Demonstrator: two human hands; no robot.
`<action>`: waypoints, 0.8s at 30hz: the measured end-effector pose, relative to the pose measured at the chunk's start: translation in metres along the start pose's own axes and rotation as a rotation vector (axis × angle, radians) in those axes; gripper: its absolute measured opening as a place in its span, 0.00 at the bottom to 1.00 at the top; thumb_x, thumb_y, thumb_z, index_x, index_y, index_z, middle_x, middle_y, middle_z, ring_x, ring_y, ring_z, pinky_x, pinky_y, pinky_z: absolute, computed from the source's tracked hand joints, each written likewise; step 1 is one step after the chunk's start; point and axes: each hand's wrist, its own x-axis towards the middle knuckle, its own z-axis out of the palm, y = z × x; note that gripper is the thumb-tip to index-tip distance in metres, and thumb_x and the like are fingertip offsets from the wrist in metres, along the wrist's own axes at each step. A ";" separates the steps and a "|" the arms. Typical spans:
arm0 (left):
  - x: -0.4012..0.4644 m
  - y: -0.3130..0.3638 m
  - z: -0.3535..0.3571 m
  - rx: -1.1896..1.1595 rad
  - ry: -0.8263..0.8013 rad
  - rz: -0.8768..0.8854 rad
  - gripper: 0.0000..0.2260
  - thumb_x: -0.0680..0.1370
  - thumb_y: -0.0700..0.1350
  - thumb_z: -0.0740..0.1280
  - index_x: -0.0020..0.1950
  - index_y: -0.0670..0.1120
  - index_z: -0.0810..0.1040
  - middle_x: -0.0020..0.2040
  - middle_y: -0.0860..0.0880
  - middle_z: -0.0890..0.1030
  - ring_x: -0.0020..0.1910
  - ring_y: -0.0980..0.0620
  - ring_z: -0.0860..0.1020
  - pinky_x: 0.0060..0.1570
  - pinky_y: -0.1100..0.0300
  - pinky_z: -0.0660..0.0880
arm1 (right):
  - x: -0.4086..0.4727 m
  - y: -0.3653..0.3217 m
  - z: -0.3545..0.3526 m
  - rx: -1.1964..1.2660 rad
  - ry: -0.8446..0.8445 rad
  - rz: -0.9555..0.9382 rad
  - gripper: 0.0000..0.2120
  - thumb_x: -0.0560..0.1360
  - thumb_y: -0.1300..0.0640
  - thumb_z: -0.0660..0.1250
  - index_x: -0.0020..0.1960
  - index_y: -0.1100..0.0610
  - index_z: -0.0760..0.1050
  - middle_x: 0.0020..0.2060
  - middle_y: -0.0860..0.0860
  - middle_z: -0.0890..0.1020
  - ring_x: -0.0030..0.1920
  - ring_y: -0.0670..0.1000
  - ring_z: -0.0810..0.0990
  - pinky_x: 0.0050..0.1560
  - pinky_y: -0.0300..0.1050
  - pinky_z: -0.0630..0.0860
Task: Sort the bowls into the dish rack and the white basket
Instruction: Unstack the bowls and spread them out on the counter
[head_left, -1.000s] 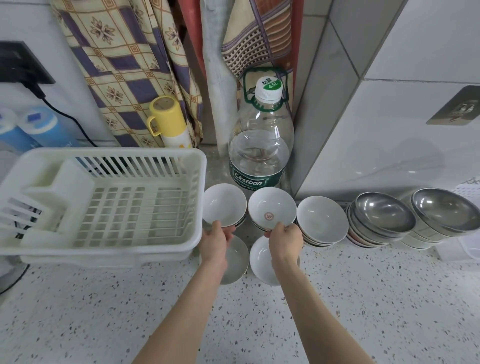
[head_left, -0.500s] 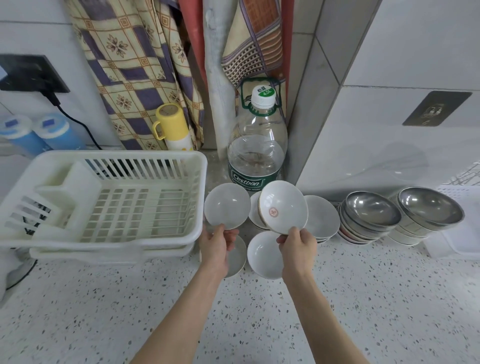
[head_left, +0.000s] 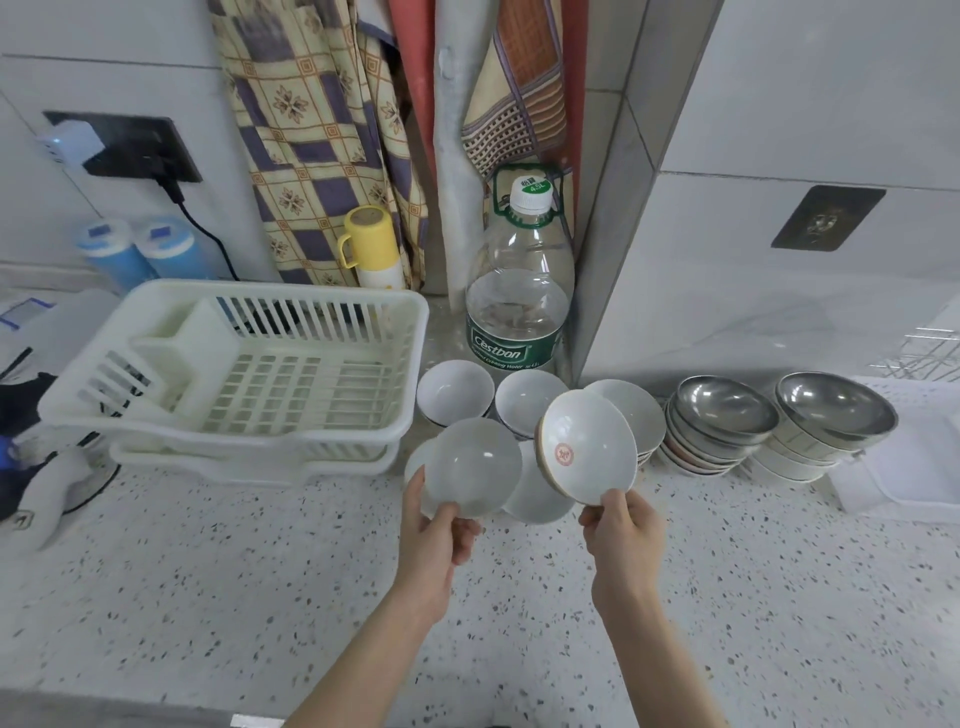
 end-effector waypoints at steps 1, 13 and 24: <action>-0.007 -0.007 -0.006 -0.003 0.011 -0.011 0.26 0.81 0.35 0.59 0.65 0.67 0.67 0.28 0.47 0.79 0.26 0.54 0.73 0.25 0.62 0.66 | -0.004 0.004 -0.004 -0.014 -0.019 0.006 0.11 0.74 0.70 0.55 0.33 0.61 0.67 0.26 0.54 0.69 0.24 0.46 0.64 0.21 0.33 0.61; -0.048 -0.038 -0.086 -0.088 0.277 0.014 0.27 0.80 0.33 0.60 0.71 0.60 0.66 0.34 0.44 0.79 0.25 0.55 0.73 0.22 0.64 0.69 | -0.027 0.058 -0.024 -0.312 -0.249 0.064 0.13 0.74 0.66 0.57 0.31 0.62 0.68 0.20 0.48 0.72 0.22 0.45 0.65 0.23 0.36 0.62; -0.006 -0.002 -0.204 -0.034 0.314 0.045 0.26 0.79 0.32 0.58 0.71 0.58 0.67 0.37 0.44 0.76 0.24 0.57 0.71 0.21 0.65 0.66 | -0.075 0.098 0.078 -0.393 -0.436 0.057 0.13 0.75 0.67 0.56 0.32 0.61 0.70 0.22 0.50 0.73 0.25 0.46 0.67 0.26 0.39 0.64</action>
